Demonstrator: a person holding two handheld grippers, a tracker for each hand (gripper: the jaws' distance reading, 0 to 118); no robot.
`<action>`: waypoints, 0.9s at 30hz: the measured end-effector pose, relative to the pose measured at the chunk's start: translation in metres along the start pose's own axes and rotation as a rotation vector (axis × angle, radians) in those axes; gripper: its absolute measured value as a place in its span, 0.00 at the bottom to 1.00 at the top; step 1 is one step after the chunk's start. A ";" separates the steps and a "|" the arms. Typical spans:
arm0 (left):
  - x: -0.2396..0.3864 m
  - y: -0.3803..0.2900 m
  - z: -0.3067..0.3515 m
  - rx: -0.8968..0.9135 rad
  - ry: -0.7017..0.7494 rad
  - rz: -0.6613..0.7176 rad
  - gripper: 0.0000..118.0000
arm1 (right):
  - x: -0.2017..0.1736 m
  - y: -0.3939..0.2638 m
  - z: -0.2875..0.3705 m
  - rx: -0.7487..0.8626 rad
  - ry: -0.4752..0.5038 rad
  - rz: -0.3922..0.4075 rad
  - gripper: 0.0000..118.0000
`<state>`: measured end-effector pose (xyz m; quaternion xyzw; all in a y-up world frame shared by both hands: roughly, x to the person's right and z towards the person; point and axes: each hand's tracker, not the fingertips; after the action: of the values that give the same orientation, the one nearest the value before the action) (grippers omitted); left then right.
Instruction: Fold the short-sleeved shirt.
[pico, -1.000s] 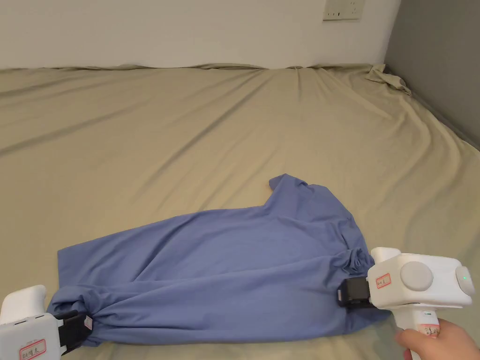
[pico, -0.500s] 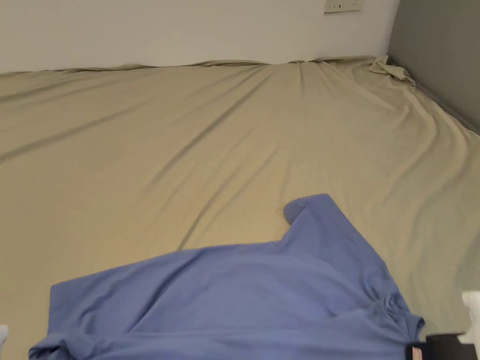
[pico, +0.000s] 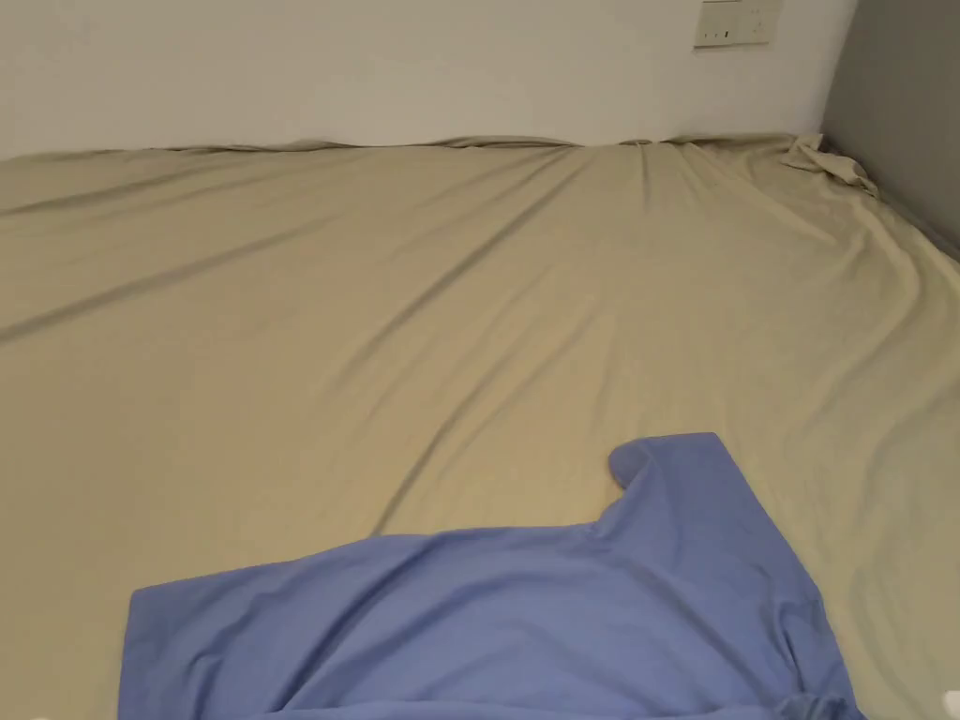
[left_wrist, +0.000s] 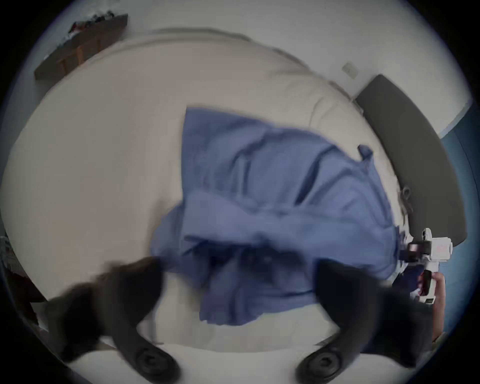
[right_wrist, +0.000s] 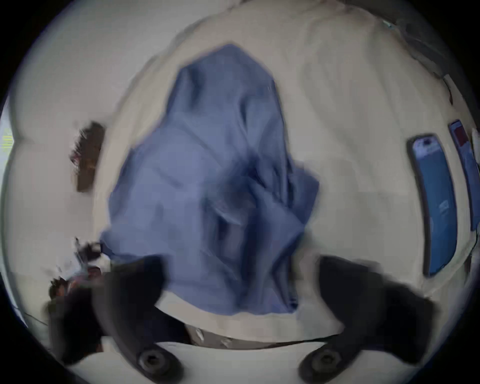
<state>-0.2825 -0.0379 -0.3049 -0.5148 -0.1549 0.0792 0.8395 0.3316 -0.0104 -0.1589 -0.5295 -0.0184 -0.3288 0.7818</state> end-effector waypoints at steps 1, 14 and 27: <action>0.004 0.010 0.017 0.105 -0.025 -0.018 1.00 | -0.007 0.006 0.024 0.136 0.071 -0.005 1.00; 0.019 0.058 -0.001 0.189 0.058 -0.014 0.00 | -0.109 0.006 -0.006 0.315 -0.027 0.348 0.02; -0.014 0.127 -0.140 -0.037 0.336 -0.077 0.98 | -0.077 0.015 -0.004 0.347 -0.035 0.229 0.02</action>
<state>-0.2446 -0.1014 -0.4794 -0.5296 -0.0332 -0.0432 0.8465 0.2779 0.0280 -0.2017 -0.3910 -0.0283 -0.2204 0.8931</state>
